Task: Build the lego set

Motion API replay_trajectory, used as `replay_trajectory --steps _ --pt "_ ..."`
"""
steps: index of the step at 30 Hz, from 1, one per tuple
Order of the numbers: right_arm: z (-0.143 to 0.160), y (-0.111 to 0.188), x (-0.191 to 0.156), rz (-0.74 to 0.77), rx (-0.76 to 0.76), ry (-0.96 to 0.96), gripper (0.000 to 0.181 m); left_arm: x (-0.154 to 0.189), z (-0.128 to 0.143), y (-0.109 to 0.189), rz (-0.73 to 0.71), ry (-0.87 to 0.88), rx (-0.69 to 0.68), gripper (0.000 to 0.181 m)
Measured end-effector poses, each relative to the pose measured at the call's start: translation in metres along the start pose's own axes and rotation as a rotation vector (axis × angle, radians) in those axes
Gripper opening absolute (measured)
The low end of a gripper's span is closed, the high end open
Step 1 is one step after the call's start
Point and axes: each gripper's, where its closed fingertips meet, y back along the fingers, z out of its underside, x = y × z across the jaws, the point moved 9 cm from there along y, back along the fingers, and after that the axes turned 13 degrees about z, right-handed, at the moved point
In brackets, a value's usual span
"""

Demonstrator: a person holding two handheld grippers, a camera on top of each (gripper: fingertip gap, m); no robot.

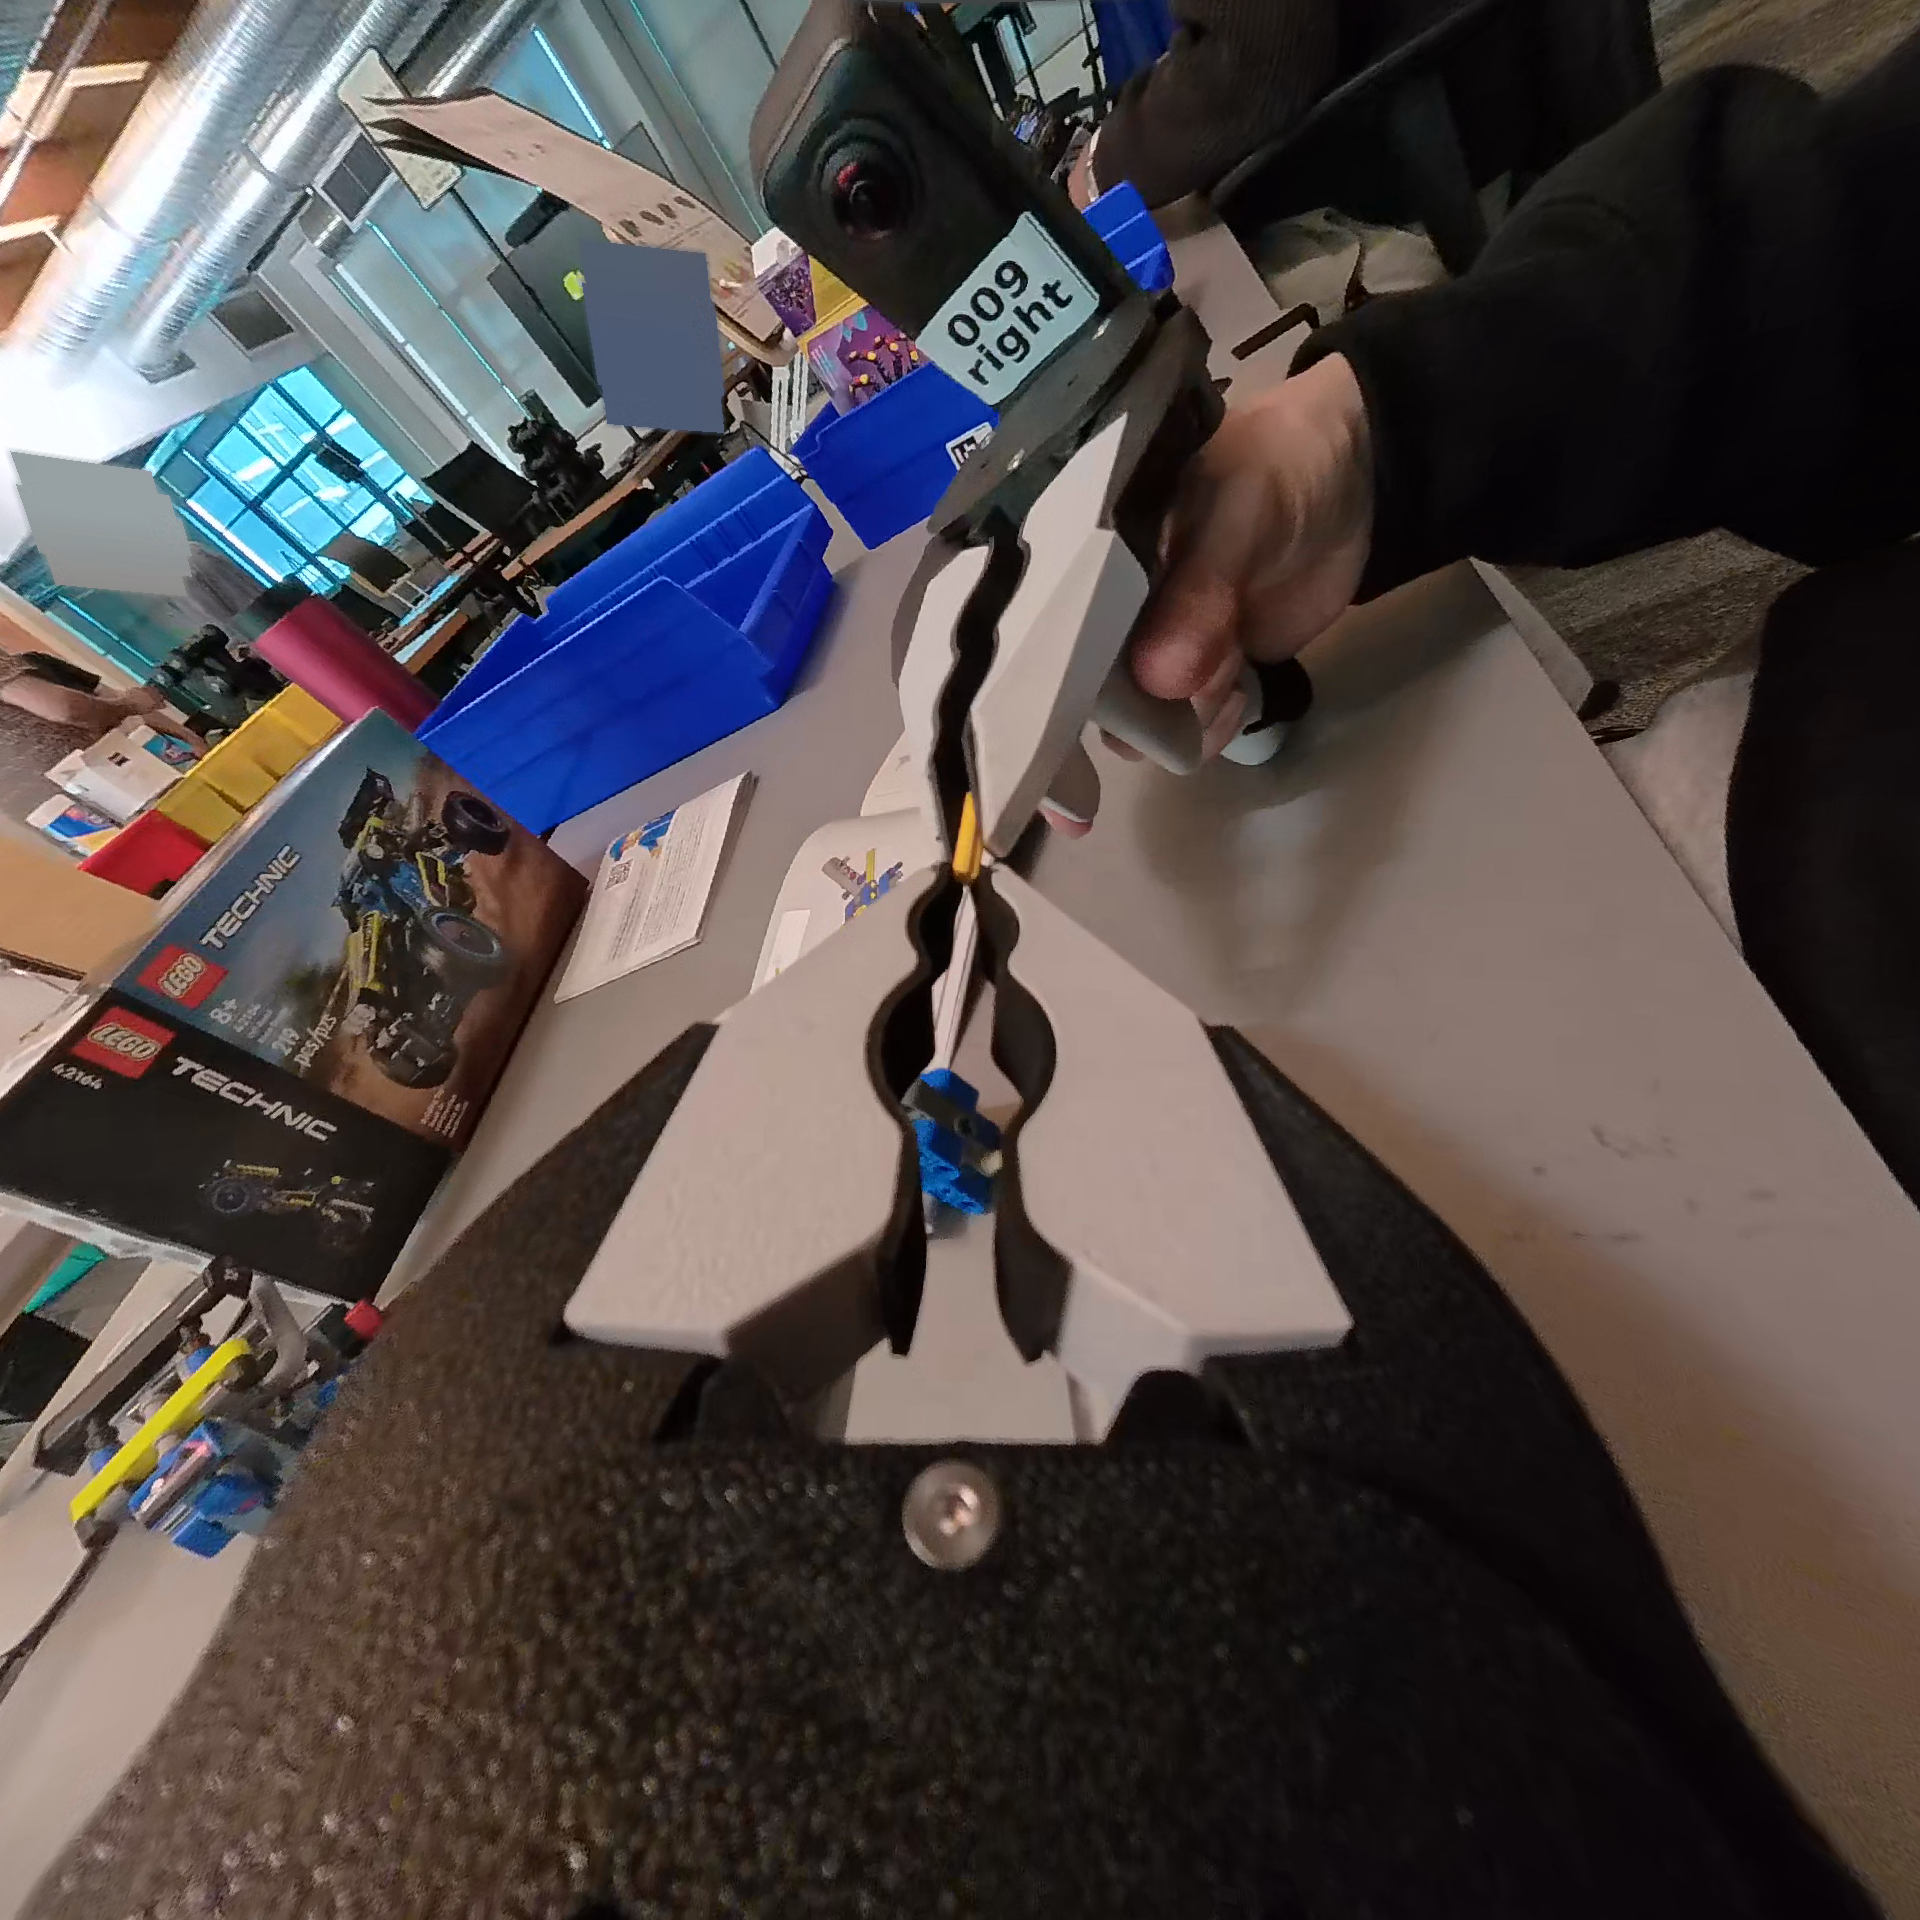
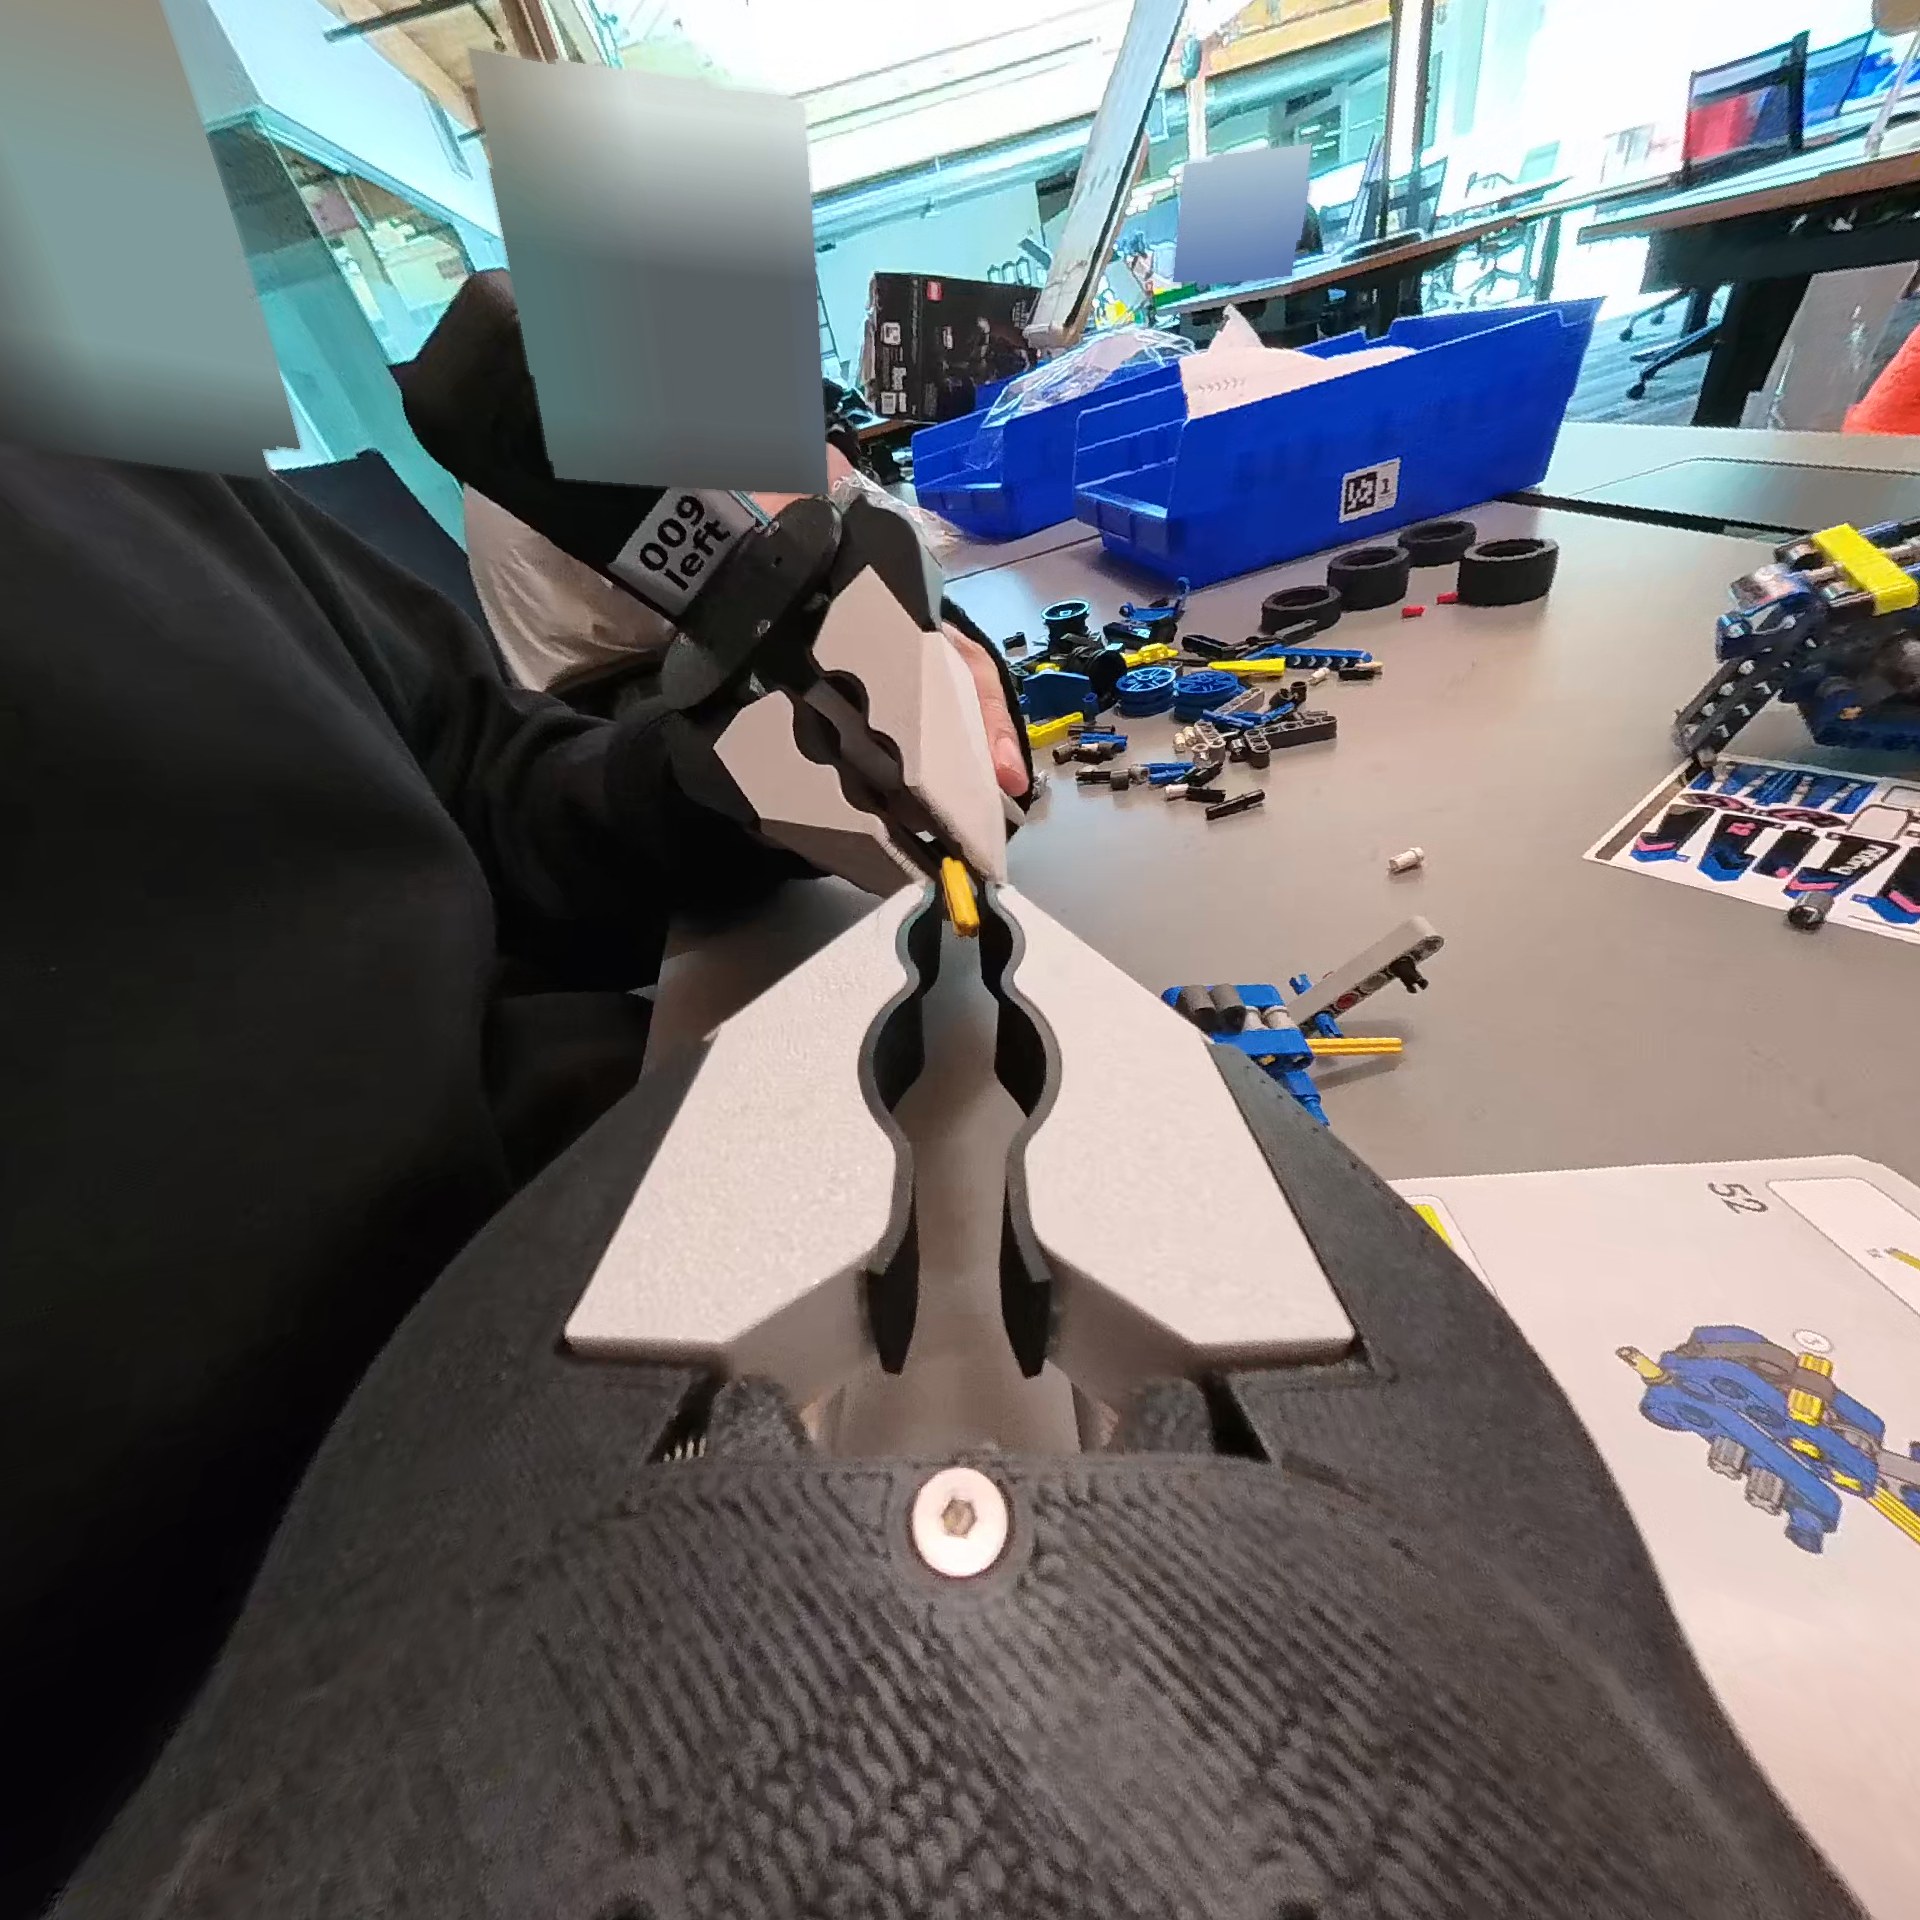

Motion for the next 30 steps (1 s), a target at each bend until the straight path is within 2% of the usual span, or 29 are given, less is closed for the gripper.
replay_trajectory --steps 16,21,24,27,30 --pt "0.000 0.002 0.000 0.019 0.012 0.032 0.002 -0.001 0.002 -0.001 -0.008 -0.007 -0.019 0.000" --pt "0.002 0.002 0.001 0.050 -0.050 0.086 0.003 -0.001 0.006 -0.003 0.011 0.009 -0.056 0.000" --pt "0.005 0.003 0.011 0.136 -0.113 0.056 0.003 -0.006 0.012 -0.004 0.052 0.118 -0.073 0.002" --pt "0.004 0.005 0.024 0.187 -0.129 0.018 0.003 -0.024 0.022 0.000 0.114 0.355 -0.077 0.026" --pt "0.006 -0.002 0.031 0.194 -0.190 -0.017 0.003 -0.039 0.038 -0.007 0.224 0.566 -0.130 0.038"
